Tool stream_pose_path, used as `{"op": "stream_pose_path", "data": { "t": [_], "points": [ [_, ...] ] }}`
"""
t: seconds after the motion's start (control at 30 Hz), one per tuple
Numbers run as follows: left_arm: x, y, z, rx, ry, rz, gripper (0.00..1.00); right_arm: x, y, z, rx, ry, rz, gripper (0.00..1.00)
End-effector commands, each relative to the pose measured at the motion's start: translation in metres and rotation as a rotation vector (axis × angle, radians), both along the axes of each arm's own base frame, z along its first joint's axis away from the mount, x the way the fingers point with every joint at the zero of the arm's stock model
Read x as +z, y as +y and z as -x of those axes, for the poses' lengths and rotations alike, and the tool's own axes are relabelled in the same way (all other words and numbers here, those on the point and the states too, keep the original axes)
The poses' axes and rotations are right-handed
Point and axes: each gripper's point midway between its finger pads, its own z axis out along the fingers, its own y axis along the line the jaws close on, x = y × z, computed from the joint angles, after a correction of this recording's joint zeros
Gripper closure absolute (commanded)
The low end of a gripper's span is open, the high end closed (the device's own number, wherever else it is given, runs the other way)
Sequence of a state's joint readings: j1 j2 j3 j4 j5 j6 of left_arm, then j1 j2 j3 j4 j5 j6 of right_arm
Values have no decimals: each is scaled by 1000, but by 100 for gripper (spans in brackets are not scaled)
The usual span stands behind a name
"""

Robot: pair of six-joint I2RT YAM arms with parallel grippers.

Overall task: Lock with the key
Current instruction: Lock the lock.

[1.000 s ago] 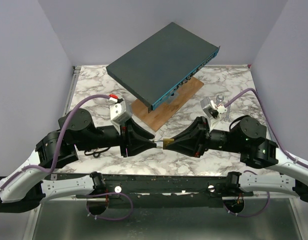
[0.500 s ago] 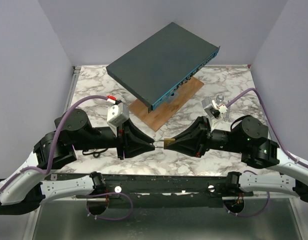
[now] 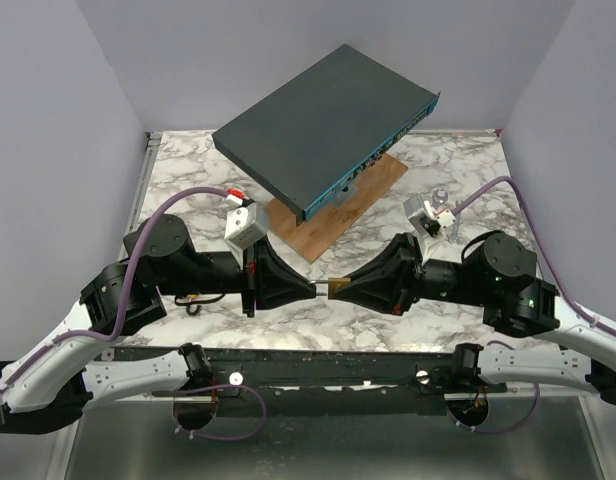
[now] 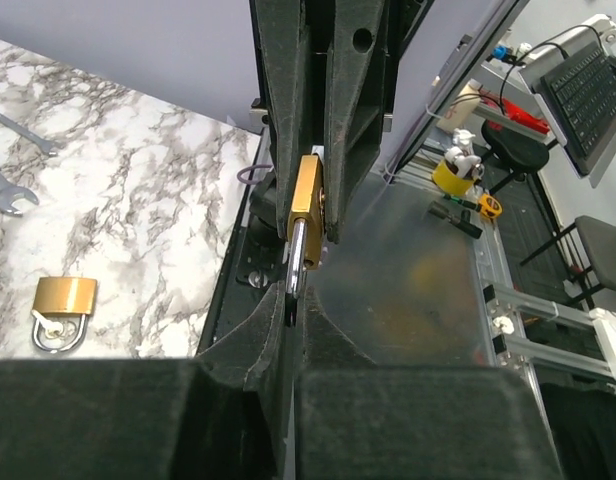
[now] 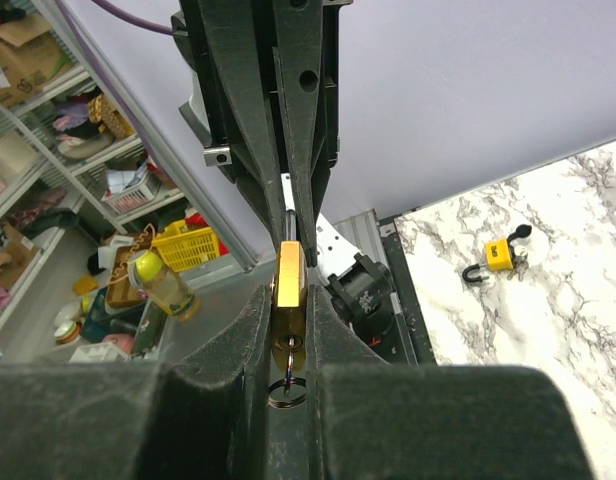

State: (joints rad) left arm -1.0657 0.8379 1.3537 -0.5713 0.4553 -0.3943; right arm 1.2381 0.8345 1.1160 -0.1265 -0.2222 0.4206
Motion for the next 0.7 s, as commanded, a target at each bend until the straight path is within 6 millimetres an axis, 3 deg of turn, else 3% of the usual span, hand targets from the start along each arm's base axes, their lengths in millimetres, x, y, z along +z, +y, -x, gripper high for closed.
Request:
{"op": "stream_pose_path", "data": {
  "t": [0.0,0.3,0.67],
  "points": [
    [7,1,9,-54,-1,40,100,11,-6,4,7,-17,-24,99],
    [16,-9,14,-108,27,95,100,6,11,9,65,-11,-11,99],
    [14,-24,3,-78,66,109,100,-2,31,13,125,15,-10,99]
  ]
}}
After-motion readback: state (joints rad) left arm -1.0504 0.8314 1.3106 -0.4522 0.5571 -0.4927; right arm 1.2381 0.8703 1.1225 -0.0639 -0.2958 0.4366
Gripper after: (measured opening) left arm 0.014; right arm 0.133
